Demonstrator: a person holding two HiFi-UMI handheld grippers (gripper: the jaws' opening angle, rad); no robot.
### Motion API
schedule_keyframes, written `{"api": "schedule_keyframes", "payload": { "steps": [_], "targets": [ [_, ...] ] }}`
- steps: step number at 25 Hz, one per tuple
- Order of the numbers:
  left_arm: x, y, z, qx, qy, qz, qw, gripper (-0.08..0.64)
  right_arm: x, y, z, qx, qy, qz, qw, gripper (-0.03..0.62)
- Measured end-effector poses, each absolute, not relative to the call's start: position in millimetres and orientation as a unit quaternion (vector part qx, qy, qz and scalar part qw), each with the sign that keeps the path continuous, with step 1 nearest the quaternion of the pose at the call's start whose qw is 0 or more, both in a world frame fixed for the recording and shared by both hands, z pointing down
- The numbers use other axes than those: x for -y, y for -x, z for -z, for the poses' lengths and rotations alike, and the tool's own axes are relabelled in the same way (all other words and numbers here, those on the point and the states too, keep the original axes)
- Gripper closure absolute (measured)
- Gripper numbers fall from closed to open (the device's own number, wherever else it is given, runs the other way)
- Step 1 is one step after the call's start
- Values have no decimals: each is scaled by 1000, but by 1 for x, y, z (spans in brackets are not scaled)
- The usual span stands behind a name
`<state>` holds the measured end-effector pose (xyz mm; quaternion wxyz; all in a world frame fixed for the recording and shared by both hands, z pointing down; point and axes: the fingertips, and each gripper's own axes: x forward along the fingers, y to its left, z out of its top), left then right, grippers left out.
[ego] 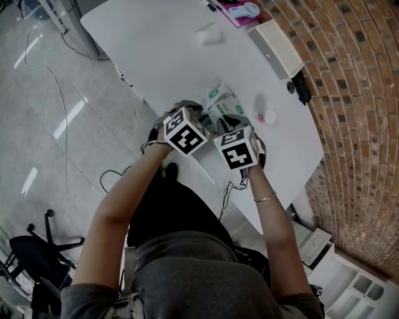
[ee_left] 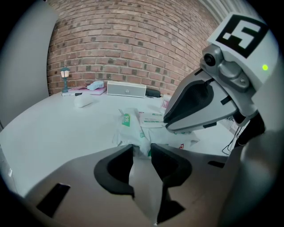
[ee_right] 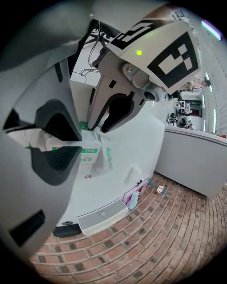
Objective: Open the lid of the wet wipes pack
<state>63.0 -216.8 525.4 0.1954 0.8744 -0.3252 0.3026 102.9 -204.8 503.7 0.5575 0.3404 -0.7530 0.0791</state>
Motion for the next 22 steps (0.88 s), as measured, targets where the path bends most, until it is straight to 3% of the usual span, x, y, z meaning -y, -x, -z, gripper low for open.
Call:
{"api": "schedule_keyframes", "payload": {
  "steps": [22],
  "targets": [
    [217, -64, -527, 321, -873, -316, 189, 450, 208, -105, -496, 762, -333, -108, 545, 554]
  ]
}}
